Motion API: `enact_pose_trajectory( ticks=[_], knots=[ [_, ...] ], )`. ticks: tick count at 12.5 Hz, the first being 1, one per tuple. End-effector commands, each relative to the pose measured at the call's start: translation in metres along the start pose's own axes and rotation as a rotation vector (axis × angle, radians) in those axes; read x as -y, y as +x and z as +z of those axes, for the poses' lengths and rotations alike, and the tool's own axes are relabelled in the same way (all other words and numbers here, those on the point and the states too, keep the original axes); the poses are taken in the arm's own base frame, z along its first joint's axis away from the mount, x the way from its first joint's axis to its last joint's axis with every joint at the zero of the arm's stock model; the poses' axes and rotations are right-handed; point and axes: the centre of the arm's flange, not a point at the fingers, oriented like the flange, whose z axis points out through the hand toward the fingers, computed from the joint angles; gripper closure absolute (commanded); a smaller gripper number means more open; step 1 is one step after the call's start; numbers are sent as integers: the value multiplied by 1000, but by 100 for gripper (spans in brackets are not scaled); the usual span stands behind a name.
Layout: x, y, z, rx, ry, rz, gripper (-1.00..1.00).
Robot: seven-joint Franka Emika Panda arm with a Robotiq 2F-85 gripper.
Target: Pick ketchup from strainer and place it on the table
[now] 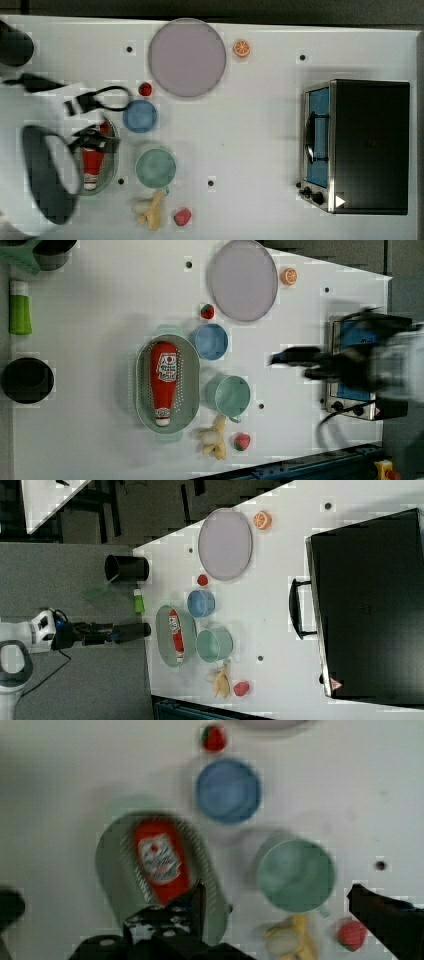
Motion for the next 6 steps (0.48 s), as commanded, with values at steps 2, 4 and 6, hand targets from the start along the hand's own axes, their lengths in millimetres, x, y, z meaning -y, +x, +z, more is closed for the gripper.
enact_pose_trajectory(
  ticks=[2,4,6],
  knots=[
    [60,-50,44,35,17,-109,-100],
    [82,-68,83,44,59,-158,-100],
    [91,-76,124,30,104,-173,-100]
  ],
)
